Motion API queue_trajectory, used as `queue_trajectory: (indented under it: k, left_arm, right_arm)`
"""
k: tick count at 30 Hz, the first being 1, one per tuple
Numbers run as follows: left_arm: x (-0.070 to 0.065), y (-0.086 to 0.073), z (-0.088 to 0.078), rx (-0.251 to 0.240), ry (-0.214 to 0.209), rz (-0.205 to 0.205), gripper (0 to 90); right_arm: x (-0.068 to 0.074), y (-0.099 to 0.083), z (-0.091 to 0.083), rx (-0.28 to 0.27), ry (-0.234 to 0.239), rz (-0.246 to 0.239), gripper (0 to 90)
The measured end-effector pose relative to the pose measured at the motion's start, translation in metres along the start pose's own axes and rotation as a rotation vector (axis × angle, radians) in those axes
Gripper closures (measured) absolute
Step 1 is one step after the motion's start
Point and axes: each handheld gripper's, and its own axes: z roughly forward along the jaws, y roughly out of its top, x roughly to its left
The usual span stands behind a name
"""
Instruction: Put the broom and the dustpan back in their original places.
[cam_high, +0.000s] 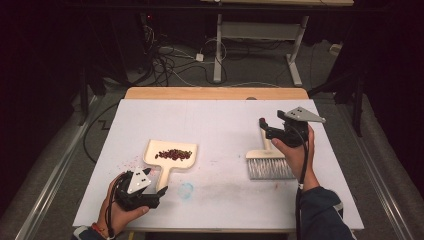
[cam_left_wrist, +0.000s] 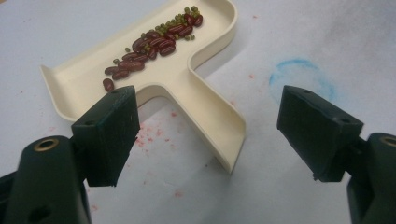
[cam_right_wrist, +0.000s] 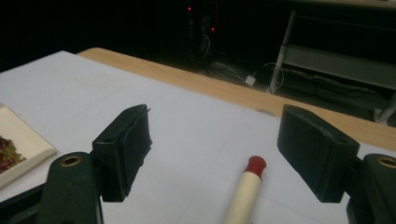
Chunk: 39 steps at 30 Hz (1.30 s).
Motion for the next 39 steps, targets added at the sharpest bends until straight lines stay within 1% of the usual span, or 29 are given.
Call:
queue_trajectory:
  k: [2,6,9,14,19,22,25,29,31,34,35,37,38,39]
  left_arm:
    - [0.000,0.000,0.001,0.004,-0.002,0.002,20.4]
    - [-0.001,0.000,0.001,0.006,-0.005,0.007,20.4]
    - [0.000,0.000,0.001,0.004,-0.007,0.006,20.4]
    - [-0.001,0.000,0.001,0.003,-0.013,0.009,20.4]
    - [0.000,0.000,0.002,0.002,-0.016,0.009,20.4]
    - [0.000,0.000,0.001,0.001,-0.015,0.010,20.4]
    - [0.000,0.000,0.002,-0.001,-0.014,0.008,20.4]
    - [0.000,0.000,0.002,-0.001,-0.012,0.006,20.4]
    - [0.000,0.000,0.001,0.001,-0.012,0.011,20.4]
    - [0.000,0.000,0.001,0.000,-0.012,0.013,20.4]
    - [0.000,0.000,0.001,0.000,-0.013,0.012,20.4]
    - [0.000,0.000,0.001,0.003,-0.014,0.008,20.4]
    - [0.000,0.000,0.002,0.006,-0.017,0.009,20.4]
    - [0.000,0.000,0.002,0.005,-0.017,0.008,20.4]
  right_arm:
    - [0.003,0.004,-0.004,-0.015,0.007,0.001,25.6]
    - [0.009,0.008,-0.009,-0.023,0.032,-0.011,23.7]
    - [0.014,0.010,-0.010,-0.014,0.022,-0.021,23.5]
    - [0.019,0.012,-0.015,-0.021,0.038,-0.036,23.1]
    - [0.027,0.011,-0.022,-0.011,0.040,-0.070,23.9]
    - [0.027,0.011,-0.027,-0.016,0.044,-0.088,23.8]
    - [0.025,0.010,-0.031,-0.012,0.042,-0.085,23.6]
    - [0.023,0.008,-0.038,-0.028,0.036,-0.079,23.9]
    - [0.022,0.008,-0.040,-0.032,0.038,-0.078,24.0]
    - [0.024,0.006,-0.042,-0.032,0.042,-0.094,24.1]
    - [0.025,0.005,-0.043,-0.031,0.040,-0.091,24.0]
    - [0.026,0.002,-0.044,-0.028,0.048,-0.110,24.0]
    - [0.027,0.001,-0.046,-0.026,0.051,-0.108,24.0]
    - [0.028,0.000,-0.047,-0.028,0.052,-0.118,24.0]
